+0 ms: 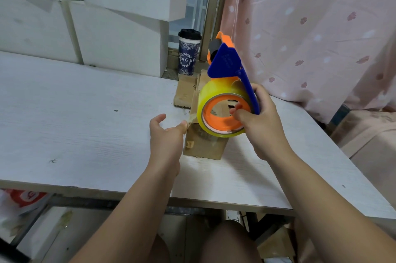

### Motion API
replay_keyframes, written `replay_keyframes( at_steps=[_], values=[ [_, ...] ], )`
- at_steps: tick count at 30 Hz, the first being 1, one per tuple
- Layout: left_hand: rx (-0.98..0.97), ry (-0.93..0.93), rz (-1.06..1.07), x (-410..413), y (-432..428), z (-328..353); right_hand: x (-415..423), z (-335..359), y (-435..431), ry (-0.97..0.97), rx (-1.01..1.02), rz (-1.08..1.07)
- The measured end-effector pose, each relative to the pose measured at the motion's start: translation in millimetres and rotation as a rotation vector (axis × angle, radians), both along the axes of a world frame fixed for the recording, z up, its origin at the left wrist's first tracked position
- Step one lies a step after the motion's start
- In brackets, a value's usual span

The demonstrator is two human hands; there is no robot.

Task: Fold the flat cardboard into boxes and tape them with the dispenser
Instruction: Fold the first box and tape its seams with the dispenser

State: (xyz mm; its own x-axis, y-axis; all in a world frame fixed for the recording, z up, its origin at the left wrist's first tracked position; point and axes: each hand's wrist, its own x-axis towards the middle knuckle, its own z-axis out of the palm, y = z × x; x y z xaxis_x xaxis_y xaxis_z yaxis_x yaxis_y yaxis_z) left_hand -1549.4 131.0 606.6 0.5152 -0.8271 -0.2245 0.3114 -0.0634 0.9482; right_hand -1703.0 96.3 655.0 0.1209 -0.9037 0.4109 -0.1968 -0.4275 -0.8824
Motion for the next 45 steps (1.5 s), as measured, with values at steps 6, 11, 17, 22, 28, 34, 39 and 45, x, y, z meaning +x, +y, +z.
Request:
replay_keyframes(
  at_steps=[6, 11, 17, 22, 28, 34, 39, 45],
  values=[
    [0.113, -0.428, -0.033, 0.2, 0.7, -12.7, 2.3, -0.9, 1.8, -0.025, -0.003, -0.009],
    [-0.402, -0.753, 0.141, -12.9, 26.0, -23.1, 3.2, -1.6, 1.1, -0.040, -0.009, -0.008],
    [-0.325, -0.792, 0.010, -19.2, 26.2, -37.8, 4.5, -7.9, 1.1, -0.066, 0.005, -0.026],
    [-0.421, -0.995, 0.079, -5.8, 24.6, -26.9, 3.8, -8.7, 1.9, -0.045, 0.014, -0.008],
    [-0.496, -1.342, 0.098, 0.6, 17.6, -17.9, -0.3, -8.3, -2.2, -0.026, 0.018, 0.015],
    [-0.546, -1.378, 0.169, 1.0, 11.8, -21.1, -4.2, -4.6, -3.8, 0.005, -0.020, 0.017],
    [-0.614, -1.490, 0.182, 1.7, 9.6, -22.9, -8.8, 8.9, -2.5, 0.116, -0.096, -0.027],
    [-0.679, -1.591, 0.138, 8.7, 8.0, -20.5, -12.0, 28.0, -1.8, 0.403, -0.195, -0.028]
  ],
)
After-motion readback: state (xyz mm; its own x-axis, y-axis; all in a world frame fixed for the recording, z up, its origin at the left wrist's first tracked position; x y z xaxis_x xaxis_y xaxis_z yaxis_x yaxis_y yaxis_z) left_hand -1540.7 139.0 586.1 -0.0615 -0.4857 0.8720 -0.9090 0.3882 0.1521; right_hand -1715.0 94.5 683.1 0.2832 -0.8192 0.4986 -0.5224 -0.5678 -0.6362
